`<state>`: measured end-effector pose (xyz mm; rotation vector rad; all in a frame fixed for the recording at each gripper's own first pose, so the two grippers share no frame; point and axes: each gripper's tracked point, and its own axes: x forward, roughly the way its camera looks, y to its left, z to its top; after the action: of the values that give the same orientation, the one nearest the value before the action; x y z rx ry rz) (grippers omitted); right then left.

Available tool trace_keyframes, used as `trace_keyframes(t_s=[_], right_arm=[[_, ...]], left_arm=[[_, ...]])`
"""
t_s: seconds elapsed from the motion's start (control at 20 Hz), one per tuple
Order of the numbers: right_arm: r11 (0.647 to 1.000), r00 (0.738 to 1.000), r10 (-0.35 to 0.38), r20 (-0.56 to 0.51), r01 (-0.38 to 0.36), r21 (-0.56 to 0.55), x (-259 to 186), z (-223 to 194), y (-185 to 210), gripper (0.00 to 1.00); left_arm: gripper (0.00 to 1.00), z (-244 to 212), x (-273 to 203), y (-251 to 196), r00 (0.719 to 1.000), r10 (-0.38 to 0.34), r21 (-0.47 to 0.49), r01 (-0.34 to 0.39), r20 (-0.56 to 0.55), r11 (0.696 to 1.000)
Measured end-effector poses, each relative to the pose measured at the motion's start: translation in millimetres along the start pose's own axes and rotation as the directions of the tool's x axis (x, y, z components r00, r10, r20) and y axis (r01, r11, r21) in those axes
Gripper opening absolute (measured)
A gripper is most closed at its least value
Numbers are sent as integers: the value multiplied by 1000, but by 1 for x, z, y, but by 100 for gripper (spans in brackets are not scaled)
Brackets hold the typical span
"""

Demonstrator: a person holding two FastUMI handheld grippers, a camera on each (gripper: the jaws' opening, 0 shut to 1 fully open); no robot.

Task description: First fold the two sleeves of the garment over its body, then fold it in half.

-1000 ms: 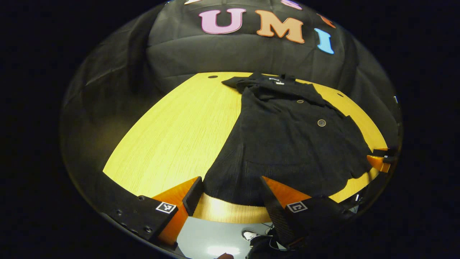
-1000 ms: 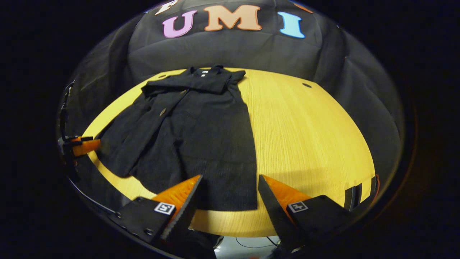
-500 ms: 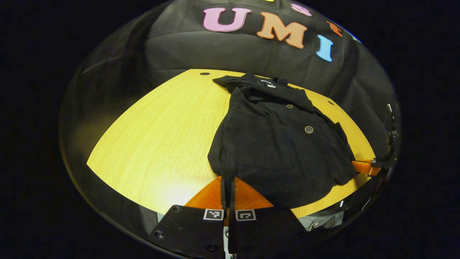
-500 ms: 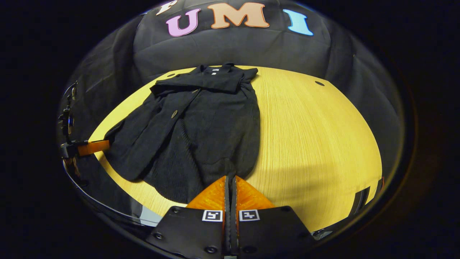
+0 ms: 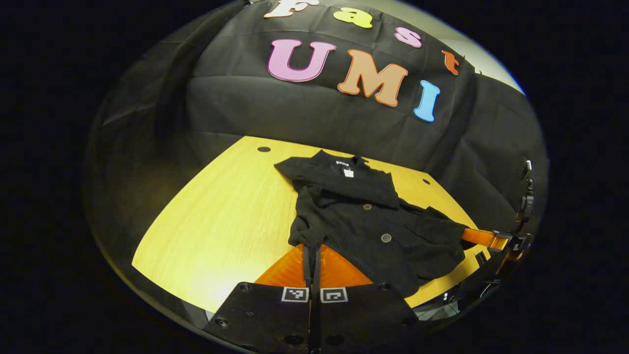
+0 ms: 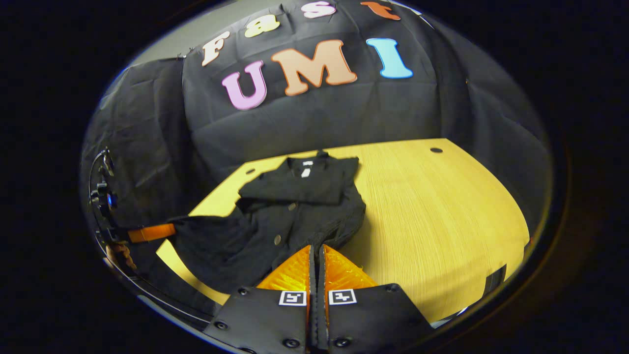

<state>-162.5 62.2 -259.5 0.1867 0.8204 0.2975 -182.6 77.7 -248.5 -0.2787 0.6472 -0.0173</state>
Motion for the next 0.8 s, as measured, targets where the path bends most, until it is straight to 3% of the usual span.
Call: trace_keyframes(t_s=[0.45,0.6,0.7,0.8], right_arm=[[995,990,52,134,-40,-91,23,112,23,0],[995,986,64,153,-51,-91,43,143,19,7],[995,984,67,168,-54,-81,57,162,13,0],[995,982,66,174,-53,-79,74,179,6,2]], left_arm=[[0,110,35,5,993,16,-40,-11,120,999],[0,135,56,9,989,38,-22,-35,142,999],[0,151,73,12,987,49,-8,-49,154,999],[0,163,93,14,985,63,5,-65,158,998]])
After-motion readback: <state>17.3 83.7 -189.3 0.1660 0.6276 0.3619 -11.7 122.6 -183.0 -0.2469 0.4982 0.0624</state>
